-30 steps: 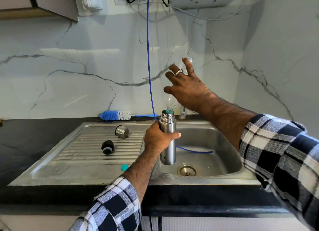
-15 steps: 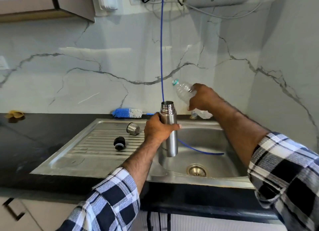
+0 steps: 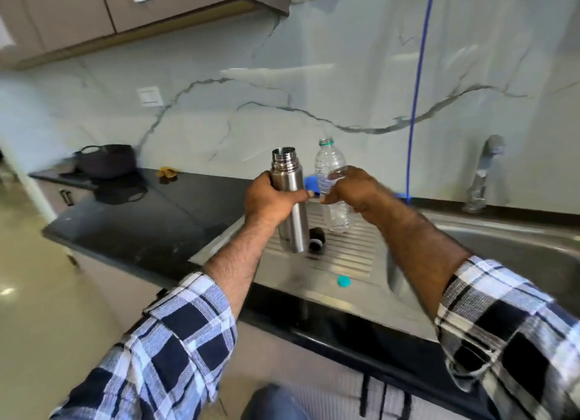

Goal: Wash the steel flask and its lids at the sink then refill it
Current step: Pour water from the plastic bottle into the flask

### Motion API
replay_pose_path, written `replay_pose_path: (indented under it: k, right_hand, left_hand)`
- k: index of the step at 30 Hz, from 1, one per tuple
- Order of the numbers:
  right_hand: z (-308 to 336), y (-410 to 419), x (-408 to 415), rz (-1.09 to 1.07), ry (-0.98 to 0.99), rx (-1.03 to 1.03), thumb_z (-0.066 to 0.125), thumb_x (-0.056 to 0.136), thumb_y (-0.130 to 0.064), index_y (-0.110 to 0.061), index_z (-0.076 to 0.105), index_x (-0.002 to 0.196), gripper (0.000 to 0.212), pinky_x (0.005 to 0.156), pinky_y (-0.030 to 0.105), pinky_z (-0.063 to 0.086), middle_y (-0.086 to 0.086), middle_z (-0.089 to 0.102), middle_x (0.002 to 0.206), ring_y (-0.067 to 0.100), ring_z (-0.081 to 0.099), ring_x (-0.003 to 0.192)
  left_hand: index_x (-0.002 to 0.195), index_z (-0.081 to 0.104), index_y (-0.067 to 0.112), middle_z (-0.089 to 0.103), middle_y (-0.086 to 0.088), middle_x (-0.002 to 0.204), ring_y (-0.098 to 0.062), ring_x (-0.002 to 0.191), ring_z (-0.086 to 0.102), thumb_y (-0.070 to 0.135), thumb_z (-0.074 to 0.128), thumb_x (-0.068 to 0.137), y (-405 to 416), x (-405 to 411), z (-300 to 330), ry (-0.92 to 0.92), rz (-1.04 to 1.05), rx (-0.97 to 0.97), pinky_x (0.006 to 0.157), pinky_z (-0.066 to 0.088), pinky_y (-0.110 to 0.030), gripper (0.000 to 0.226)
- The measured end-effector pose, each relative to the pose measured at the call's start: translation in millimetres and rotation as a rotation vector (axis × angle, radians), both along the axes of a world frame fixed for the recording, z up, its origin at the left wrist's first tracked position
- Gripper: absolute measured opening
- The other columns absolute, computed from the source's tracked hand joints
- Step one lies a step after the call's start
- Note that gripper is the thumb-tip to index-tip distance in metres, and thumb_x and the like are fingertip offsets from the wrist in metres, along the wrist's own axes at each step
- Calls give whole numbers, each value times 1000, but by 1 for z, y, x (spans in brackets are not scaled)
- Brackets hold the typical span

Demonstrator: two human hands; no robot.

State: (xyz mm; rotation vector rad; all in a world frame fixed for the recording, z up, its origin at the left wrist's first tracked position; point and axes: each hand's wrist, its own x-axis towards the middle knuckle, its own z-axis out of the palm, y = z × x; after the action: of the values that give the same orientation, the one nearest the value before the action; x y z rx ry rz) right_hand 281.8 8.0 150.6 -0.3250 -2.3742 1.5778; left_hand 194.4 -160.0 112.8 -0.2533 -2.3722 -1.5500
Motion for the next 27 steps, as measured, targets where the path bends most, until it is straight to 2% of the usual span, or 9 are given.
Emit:
replay_pose_path:
  k: [2, 4, 6, 8, 11, 15, 17, 20, 27]
  right_hand:
    - [-11, -23, -15, 58, -4, 20, 81, 77, 9, -15, 66, 94, 33, 56, 17, 43, 2, 65, 84, 16, 58, 77]
    - [-18, -38, -28, 109, -5, 24, 82, 76, 10, -15, 68, 88, 31, 68, 24, 46, 6, 70, 92, 21, 63, 87]
    - [-27, -51, -45, 144, -27, 2, 81, 79, 9, -20, 65, 81, 33, 69, 25, 45, -1, 72, 90, 19, 65, 87]
    - [-32, -56, -46, 159, -38, -48, 81, 82, 6, -25, 62, 83, 36, 75, 29, 45, -8, 69, 92, 11, 62, 88]
    - [-45, -70, -69, 189, -61, -79, 84, 80, 2, -28, 63, 91, 38, 89, 35, 46, -7, 70, 101, 15, 63, 100]
    - [-56, -71, -84, 169, -70, -87, 87, 77, -1, -18, 65, 125, 56, 101, 41, 49, -1, 72, 118, 24, 64, 117]
    - [-59, -67, -85, 169, -69, -87, 85, 79, 0, -20, 65, 119, 49, 105, 43, 48, -3, 71, 114, 24, 64, 115]
    - [-63, -55, -86, 169, -64, -94, 87, 77, -1, -24, 66, 106, 42, 107, 46, 49, -3, 74, 108, 23, 67, 110]
    - [-67, -33, -79, 115, -89, -173, 93, 71, -7, -23, 65, 127, 64, 95, 44, 49, -2, 74, 119, 24, 66, 113]
  left_hand:
    - [105, 69, 26, 68, 17, 89, -7, 83, 69, 37, 102, 59, -28, -10, -4, -12, 57, -19, 71, 54, -24, 58]
    - [103, 68, 28, 68, 17, 89, -8, 85, 69, 38, 102, 58, -49, -19, -12, -26, 106, -27, 78, 57, -27, 58]
    - [102, 69, 28, 71, 16, 90, -9, 87, 72, 42, 103, 55, -69, -29, -18, -19, 155, -20, 82, 60, -30, 60]
    - [104, 68, 27, 73, 15, 93, -7, 86, 72, 46, 103, 53, -77, -33, -23, -17, 175, -23, 83, 62, -33, 64]
    - [105, 68, 28, 73, 14, 94, -7, 86, 71, 45, 104, 52, -96, -47, -34, -44, 205, -13, 85, 63, -36, 66]
    - [98, 64, 33, 73, 15, 94, -7, 87, 71, 44, 103, 53, -105, -56, -44, -57, 208, -13, 87, 63, -37, 61]
    - [97, 63, 33, 72, 16, 93, -6, 86, 70, 44, 104, 54, -105, -58, -46, -66, 204, -8, 87, 63, -37, 60]
    - [104, 65, 30, 72, 14, 95, -8, 88, 71, 44, 104, 53, -100, -60, -47, -78, 188, -15, 88, 63, -37, 65]
    - [119, 62, 26, 68, 14, 106, -17, 104, 71, 52, 99, 63, -95, -52, -46, -95, 171, -42, 93, 58, -38, 73]
